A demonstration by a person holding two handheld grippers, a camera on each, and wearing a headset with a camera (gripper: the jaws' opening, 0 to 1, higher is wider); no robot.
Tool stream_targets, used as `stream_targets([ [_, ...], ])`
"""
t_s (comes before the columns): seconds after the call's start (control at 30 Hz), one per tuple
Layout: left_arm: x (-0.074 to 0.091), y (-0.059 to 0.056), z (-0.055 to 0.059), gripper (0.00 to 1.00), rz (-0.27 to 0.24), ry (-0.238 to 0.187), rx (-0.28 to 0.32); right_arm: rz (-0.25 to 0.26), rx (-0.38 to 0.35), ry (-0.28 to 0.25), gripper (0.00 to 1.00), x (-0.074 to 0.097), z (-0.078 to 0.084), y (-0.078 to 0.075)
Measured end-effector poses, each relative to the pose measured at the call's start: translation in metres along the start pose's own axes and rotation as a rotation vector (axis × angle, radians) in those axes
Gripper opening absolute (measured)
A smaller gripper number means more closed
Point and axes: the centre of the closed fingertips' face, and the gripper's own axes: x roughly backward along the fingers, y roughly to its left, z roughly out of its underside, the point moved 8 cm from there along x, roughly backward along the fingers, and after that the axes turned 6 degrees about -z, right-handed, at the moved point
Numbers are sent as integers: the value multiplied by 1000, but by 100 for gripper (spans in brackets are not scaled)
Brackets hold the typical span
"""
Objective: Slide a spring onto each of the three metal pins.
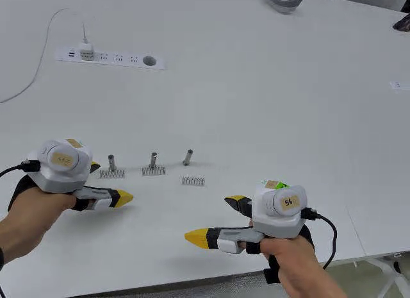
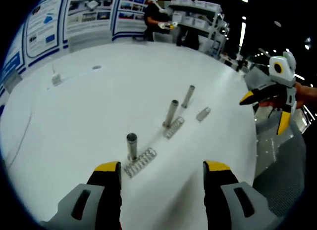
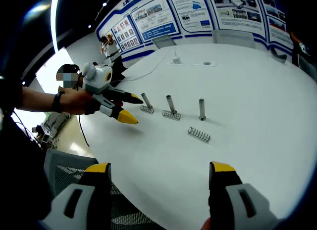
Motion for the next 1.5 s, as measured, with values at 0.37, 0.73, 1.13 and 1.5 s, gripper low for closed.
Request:
stream_targets([
  [0.37,-1,-5,5,63,24,15,-7,-3,-4,2,82,-1,2,0],
  [0.73,1,-13,9,54,35,45,-82,1,-8,-5,82,1,2,-1],
  [1.13,-6,-9,14,41,19,89,-143,8,-13,-13,82,3,2,-2],
  [1.5,-8,-2,14,21,-66,113,-188,4,-12,-13,81,2,1,-1],
])
